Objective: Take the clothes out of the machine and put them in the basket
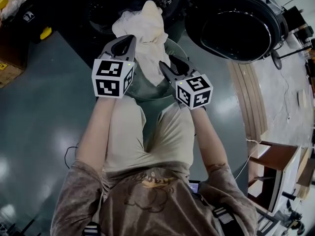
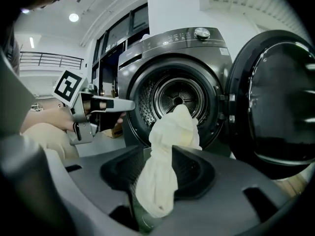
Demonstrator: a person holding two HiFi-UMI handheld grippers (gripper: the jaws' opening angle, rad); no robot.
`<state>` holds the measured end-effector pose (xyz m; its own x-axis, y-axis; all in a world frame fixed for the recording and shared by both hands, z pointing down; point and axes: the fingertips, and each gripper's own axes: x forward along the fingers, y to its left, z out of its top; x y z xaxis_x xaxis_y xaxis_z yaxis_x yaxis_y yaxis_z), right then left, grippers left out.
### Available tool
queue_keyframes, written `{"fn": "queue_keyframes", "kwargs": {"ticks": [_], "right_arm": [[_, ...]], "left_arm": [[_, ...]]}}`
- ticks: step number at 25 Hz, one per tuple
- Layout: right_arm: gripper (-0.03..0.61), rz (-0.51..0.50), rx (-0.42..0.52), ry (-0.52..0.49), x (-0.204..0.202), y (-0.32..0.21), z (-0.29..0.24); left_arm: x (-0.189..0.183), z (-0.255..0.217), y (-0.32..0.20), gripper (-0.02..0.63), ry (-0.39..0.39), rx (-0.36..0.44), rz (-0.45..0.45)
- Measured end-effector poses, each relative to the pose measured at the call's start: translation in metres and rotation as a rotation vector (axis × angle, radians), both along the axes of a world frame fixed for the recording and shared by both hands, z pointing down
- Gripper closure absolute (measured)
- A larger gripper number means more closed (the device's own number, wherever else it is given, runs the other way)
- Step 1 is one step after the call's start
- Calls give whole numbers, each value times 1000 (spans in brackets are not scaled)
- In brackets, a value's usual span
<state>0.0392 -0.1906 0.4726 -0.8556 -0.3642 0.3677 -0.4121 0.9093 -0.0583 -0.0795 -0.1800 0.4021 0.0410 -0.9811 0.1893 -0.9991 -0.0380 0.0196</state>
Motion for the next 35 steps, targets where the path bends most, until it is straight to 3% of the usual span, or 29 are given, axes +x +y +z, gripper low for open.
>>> {"fn": "queue_keyframes", "kwargs": {"ticks": [14, 19, 25, 35], "right_arm": [[263, -52, 3, -30, -56, -31, -8], [185, -83, 10, -24, -99, -59, -8], [93, -106, 19, -8, -162, -93, 0], [49, -91, 41, 122, -252, -169, 38]], "left_arm": [[-15, 0, 5, 606, 47, 11, -21], [-29, -4, 11, 606, 22, 15, -36], [-47, 3, 16, 606, 65, -1, -60], [-56, 14, 9, 606, 84, -33, -23]]}}
